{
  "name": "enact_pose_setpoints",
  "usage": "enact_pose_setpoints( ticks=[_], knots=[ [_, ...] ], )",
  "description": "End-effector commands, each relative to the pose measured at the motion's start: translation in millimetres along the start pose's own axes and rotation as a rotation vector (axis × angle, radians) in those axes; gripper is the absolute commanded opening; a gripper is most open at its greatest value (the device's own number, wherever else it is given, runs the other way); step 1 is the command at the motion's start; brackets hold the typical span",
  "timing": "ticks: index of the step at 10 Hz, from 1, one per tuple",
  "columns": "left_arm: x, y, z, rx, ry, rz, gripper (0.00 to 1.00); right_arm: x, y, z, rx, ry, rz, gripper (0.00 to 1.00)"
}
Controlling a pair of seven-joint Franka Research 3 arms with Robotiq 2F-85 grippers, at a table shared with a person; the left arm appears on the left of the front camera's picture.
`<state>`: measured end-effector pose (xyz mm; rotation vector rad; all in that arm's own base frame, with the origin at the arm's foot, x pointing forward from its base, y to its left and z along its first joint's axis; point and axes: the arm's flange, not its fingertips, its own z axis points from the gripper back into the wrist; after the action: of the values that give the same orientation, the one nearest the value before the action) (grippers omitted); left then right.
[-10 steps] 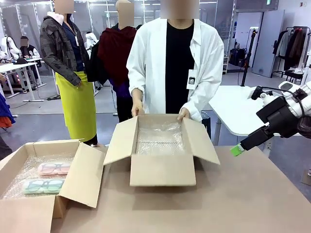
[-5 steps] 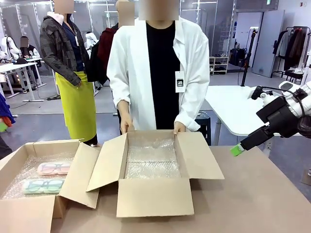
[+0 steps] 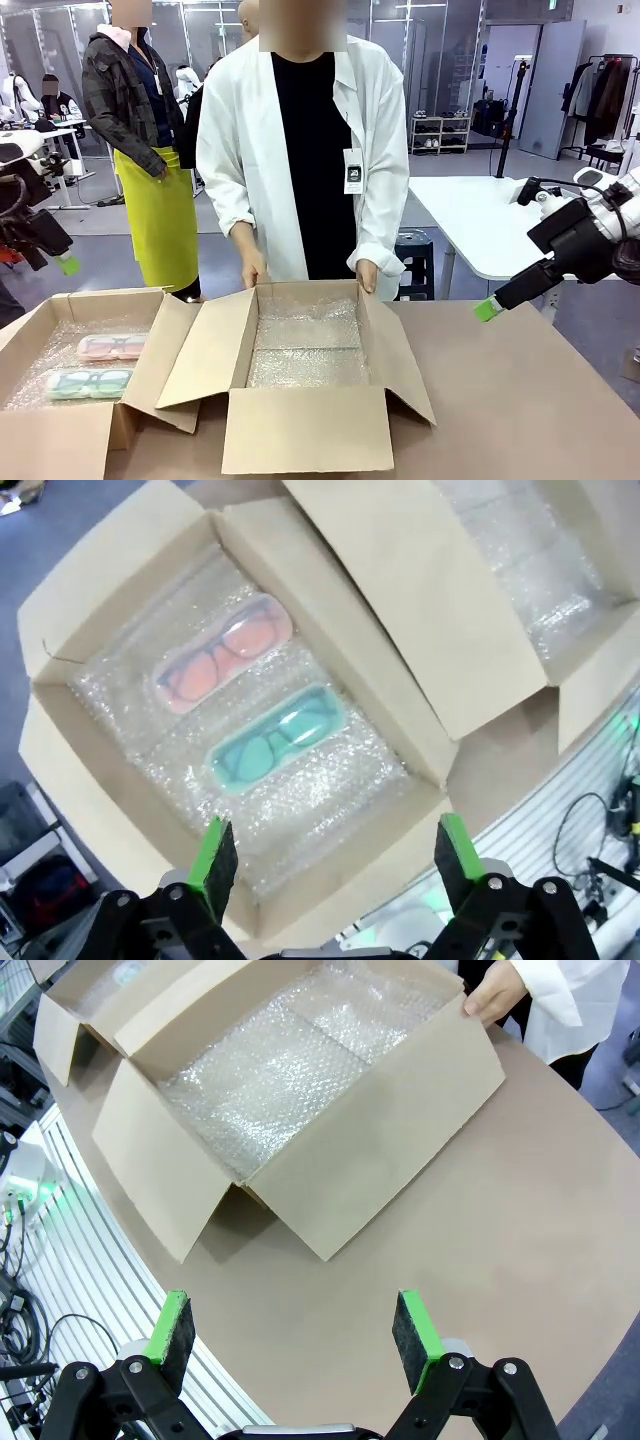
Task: Pack the glasses set securely to prepare it for shipping.
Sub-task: Position the Package Box on the left side of the table.
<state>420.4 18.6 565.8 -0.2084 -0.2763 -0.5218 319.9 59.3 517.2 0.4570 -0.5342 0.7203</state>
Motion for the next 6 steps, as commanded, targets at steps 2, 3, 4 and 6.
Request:
enact_pose_setpoints(
  ticks=[2,3,4,6],
  knots=[
    [0.0,0.0,0.0,0.0,0.0,0.0,1.0,1.1,1.3,-0.7,-0.001,-0.006,0.006,1.0],
    [0.0,0.0,0.0,0.0,0.0,0.0,1.0,1.1,1.3,-0.7,-0.001,-0.006,0.006,1.0],
    [0.0,0.0,0.0,0.0,0.0,0.0,1.0,1.1,1.3,-0.7,-0.001,-0.006,0.006,1.0],
    [0.0,0.0,0.0,0.0,0.0,0.0,1.0,1.1,1.3,-0.7,-0.001,-0.006,0.006,1.0]
  ],
)
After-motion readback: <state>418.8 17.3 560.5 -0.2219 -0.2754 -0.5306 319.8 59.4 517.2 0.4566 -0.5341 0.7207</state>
